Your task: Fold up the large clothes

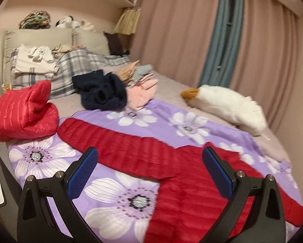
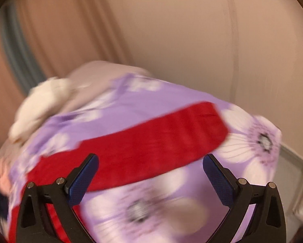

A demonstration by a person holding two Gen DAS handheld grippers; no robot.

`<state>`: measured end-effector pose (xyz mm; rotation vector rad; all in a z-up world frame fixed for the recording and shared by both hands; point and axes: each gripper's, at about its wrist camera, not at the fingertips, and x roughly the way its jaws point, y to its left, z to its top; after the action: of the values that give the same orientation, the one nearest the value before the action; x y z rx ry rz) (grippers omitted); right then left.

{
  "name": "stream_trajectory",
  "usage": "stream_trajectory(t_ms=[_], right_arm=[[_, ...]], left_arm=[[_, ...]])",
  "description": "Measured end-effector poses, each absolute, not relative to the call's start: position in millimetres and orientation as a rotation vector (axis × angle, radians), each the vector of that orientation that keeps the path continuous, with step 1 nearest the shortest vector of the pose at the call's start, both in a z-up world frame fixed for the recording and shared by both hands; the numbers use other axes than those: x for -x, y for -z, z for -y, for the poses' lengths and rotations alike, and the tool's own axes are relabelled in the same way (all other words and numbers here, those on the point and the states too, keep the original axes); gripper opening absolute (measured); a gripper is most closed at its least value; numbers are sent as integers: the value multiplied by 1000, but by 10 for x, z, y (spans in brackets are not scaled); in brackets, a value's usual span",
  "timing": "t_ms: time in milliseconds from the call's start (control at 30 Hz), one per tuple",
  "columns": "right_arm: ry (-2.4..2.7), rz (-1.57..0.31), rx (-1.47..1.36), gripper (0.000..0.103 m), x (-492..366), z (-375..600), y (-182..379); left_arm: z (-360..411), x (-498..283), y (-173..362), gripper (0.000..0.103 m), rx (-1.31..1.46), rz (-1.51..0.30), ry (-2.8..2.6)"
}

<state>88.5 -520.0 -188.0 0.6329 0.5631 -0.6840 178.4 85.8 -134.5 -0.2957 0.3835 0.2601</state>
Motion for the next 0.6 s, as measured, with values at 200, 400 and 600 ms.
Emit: stream_trajectory(t_ms=[200, 400, 600], right_arm=[[691, -577, -930, 81, -788, 5993, 2407], [736, -609, -946, 42, -872, 6030, 2682], [761, -633, -862, 11, -1092, 5851, 2524]], left_arm=[[-1000, -2046, 1710, 101, 432, -443, -208], [-971, -2338, 2195, 80, 516, -639, -92], [-901, -2578, 2860, 77, 699, -921, 117]])
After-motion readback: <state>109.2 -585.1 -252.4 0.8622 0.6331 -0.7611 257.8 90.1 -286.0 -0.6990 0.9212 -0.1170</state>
